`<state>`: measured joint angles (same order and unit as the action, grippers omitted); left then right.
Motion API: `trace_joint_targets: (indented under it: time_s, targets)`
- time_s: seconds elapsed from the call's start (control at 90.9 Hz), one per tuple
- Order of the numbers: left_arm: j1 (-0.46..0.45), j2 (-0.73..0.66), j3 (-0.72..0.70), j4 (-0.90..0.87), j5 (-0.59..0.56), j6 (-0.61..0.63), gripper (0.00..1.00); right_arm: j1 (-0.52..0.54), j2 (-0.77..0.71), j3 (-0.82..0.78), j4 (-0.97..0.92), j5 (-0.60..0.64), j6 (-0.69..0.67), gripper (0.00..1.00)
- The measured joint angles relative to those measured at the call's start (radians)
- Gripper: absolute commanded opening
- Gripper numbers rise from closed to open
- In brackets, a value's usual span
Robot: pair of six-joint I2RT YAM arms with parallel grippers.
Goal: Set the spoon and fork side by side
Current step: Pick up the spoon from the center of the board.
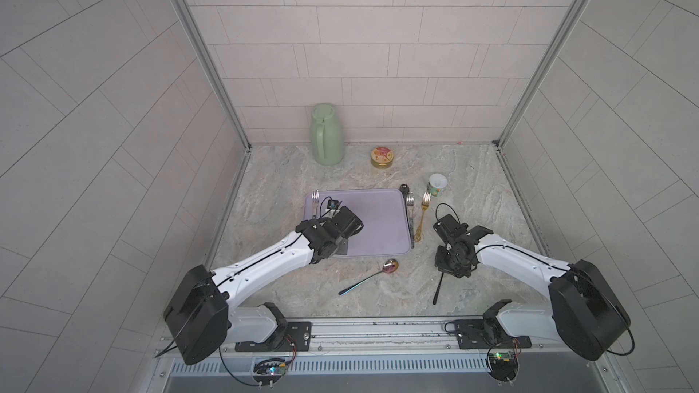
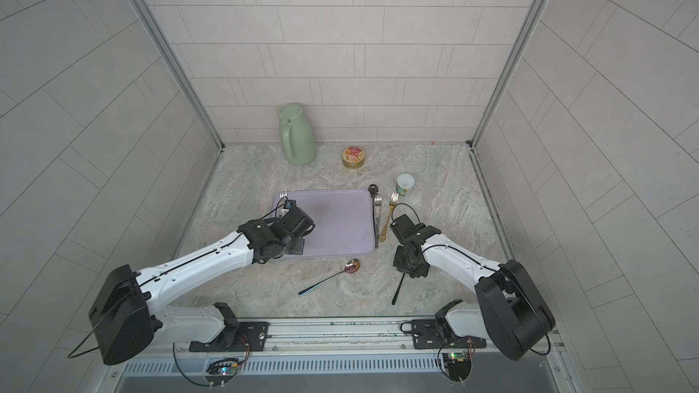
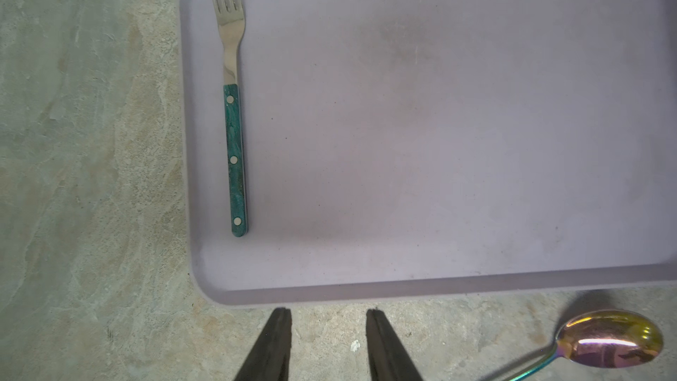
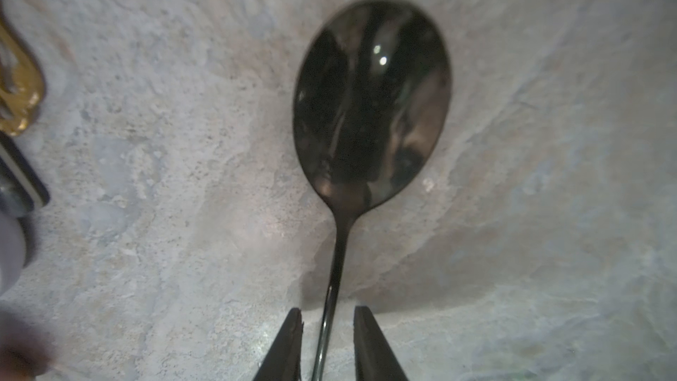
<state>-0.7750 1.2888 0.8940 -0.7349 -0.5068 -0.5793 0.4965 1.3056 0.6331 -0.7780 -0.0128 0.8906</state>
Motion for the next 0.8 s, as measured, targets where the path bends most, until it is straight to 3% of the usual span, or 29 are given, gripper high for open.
trace_joint_targets:
  time_s: [0.187, 0.407, 0.616, 0.803]
  targets:
    - [0.005, -0.01, 0.001, 0.002, 0.0, 0.003, 0.4, 0.001, 0.04, 0.015, 0.028, -0.01, -0.018, 0.25]
    - [0.033, -0.004, 0.001, 0.015, 0.025, 0.007, 0.4, 0.001, 0.088, 0.054, 0.027, -0.005, -0.046, 0.05]
    - [0.042, -0.014, 0.011, 0.015, 0.056, 0.007, 0.44, 0.009, 0.09, 0.101, -0.044, 0.02, -0.076, 0.0]
    - [0.08, -0.077, 0.01, 0.031, 0.08, -0.001, 0.44, 0.025, 0.092, 0.29, -0.159, 0.043, -0.117, 0.0]
